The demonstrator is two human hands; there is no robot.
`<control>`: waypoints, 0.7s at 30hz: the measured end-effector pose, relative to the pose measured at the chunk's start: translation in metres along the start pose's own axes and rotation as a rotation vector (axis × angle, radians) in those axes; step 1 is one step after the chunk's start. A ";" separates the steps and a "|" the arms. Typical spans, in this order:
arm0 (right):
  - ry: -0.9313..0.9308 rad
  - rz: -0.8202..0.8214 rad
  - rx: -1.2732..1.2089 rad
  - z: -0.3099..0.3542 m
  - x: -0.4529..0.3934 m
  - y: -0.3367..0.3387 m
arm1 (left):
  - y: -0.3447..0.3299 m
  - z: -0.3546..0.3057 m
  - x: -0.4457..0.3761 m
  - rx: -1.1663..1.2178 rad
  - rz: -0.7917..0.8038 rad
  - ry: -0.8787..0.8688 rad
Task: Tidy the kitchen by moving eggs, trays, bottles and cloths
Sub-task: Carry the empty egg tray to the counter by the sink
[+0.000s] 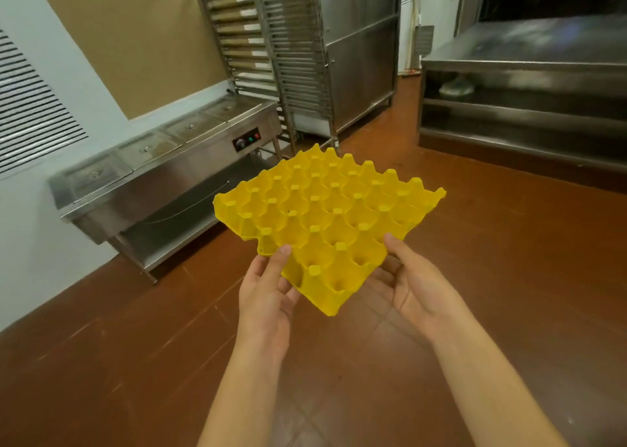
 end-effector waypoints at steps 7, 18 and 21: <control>0.078 -0.158 -0.038 0.052 -0.049 0.058 | -0.074 0.053 -0.069 -0.043 0.131 0.104; 0.194 -0.379 -0.103 0.153 -0.168 0.123 | -0.208 0.127 -0.239 -0.125 0.347 0.265; 0.239 -0.453 -0.108 0.185 -0.199 0.143 | -0.250 0.151 -0.282 -0.131 0.416 0.335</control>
Point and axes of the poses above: each hand's wrist, its own x-axis away from the middle knuckle, its own y-axis out of the back of the hand, z = x × y, the point moved 3 cm from there along -x, towards the middle knuckle, and after that the axes turned 12 degrees about x, right-handed, at the moved point
